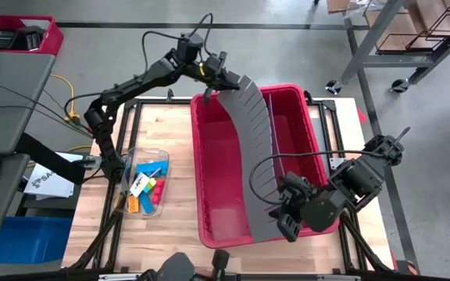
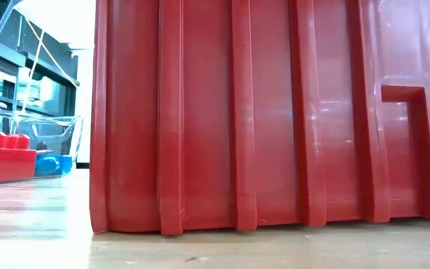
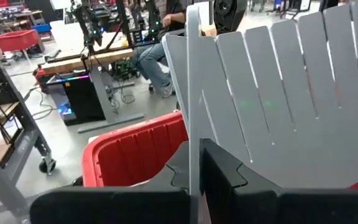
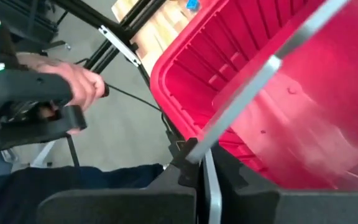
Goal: Sort Items/Unsort Items
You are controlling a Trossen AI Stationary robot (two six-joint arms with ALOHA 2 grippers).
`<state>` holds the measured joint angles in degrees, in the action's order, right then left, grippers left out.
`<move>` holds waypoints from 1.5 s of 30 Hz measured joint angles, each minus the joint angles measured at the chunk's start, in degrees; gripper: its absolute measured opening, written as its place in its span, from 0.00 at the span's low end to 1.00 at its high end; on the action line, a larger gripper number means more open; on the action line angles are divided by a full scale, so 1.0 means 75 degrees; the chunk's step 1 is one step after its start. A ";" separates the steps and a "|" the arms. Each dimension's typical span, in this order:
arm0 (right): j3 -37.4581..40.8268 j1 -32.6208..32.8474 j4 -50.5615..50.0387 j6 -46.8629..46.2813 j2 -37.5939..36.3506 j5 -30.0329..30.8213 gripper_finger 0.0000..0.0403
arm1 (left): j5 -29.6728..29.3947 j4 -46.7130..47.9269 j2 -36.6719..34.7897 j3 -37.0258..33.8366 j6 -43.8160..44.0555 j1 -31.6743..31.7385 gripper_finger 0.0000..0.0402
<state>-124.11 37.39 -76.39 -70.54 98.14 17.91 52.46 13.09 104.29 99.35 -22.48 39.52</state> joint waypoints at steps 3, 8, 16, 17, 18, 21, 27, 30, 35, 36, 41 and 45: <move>0.0000 0.0006 -0.0203 0.0000 0.0013 -0.0184 0.00 | -0.0196 0.0158 0.0014 0.0000 -0.0159 0.0068 0.05; 0.0000 -0.0013 -0.0586 -0.0035 0.0042 -0.0076 0.00 | -0.0910 0.0223 0.0001 0.0000 -0.1186 0.0102 0.13; 0.0000 -0.0478 -0.0832 -0.0003 0.0155 -0.0049 0.00 | -0.2414 0.0300 0.0000 0.0000 -0.2297 0.0027 0.19; 0.0000 -0.0515 -0.0805 0.0008 0.0214 -0.0099 0.00 | -0.2403 0.0330 0.0000 0.0000 -0.2305 0.0013 0.18; 0.0000 -0.0542 -0.0759 0.0040 0.0282 -0.0185 0.00 | -0.2397 0.0406 -0.0009 0.0000 -0.2305 0.0002 0.18; 0.0000 -0.0561 -0.0530 0.0062 0.0493 -0.0339 0.00 | -0.2373 0.0758 -0.0010 0.0003 -0.2299 -0.0071 0.17; 0.0002 -0.0615 -0.0315 -0.0218 0.0630 -0.0334 0.00 | -0.2607 0.1662 0.0003 0.0002 -0.3303 -0.0253 0.12; 0.0002 -0.0645 -0.0289 -0.0274 0.0636 -0.0320 0.00 | -0.2586 0.1705 0.0000 0.0003 -0.3360 -0.0307 0.11; 0.0001 -0.0688 -0.0321 -0.0349 0.0645 -0.0462 0.00 | -0.2585 0.1711 0.0000 0.0002 -0.3370 -0.0310 0.11; 0.0000 -0.0685 -0.0372 -0.0370 0.0656 -0.0447 0.00 | -0.2605 0.1713 0.0000 0.0003 -0.3378 -0.0311 0.11; 0.0000 -0.0743 -0.0703 -0.0521 0.0744 -0.0405 0.00 | -0.3117 0.1737 0.0000 0.0003 -0.3681 -0.0333 0.10; 0.0000 -0.0827 -0.0841 -0.0460 0.0758 -0.0449 0.00 | -0.3299 0.1681 0.0000 0.0001 -0.3691 -0.0376 0.10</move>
<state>-124.11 31.18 -82.70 -73.99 103.83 14.55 27.72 25.70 104.29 99.36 -50.17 36.70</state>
